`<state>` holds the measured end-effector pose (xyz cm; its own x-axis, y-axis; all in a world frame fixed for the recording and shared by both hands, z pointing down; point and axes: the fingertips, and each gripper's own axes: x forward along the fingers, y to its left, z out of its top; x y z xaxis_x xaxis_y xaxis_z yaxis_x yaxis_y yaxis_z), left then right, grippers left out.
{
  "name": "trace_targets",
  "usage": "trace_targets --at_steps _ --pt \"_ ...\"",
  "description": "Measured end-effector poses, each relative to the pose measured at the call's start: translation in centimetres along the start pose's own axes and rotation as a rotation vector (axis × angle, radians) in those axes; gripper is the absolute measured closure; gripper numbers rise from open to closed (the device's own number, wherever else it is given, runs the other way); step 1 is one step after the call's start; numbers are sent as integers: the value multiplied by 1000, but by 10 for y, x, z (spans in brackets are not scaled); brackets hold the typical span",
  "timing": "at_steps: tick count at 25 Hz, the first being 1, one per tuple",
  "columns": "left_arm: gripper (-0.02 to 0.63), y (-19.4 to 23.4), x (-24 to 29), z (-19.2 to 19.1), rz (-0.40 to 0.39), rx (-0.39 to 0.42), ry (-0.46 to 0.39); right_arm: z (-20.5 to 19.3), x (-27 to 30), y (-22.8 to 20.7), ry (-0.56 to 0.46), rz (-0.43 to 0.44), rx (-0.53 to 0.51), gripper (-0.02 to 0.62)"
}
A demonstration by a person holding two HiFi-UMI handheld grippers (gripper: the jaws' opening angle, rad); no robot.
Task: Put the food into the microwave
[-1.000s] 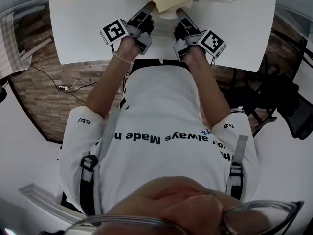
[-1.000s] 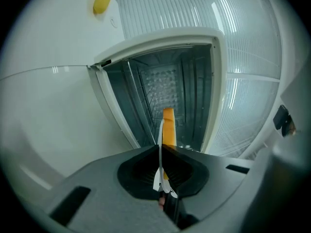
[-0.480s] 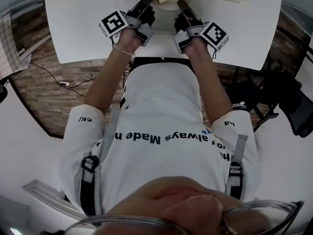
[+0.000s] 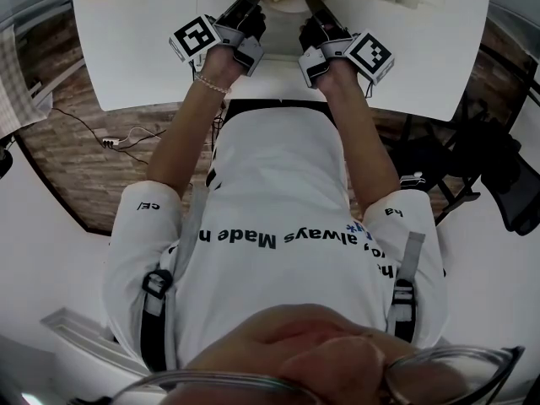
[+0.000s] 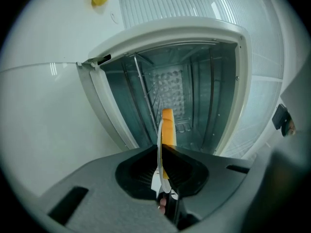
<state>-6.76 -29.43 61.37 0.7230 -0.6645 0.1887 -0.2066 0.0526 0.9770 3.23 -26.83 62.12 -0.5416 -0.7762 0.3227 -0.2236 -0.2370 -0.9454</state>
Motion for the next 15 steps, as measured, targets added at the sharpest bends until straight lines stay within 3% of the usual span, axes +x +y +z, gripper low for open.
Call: trace_targets --at_steps 15 --pt "586 -3 0 -6 -44 -72 -22 13 36 4 -61 10 48 575"
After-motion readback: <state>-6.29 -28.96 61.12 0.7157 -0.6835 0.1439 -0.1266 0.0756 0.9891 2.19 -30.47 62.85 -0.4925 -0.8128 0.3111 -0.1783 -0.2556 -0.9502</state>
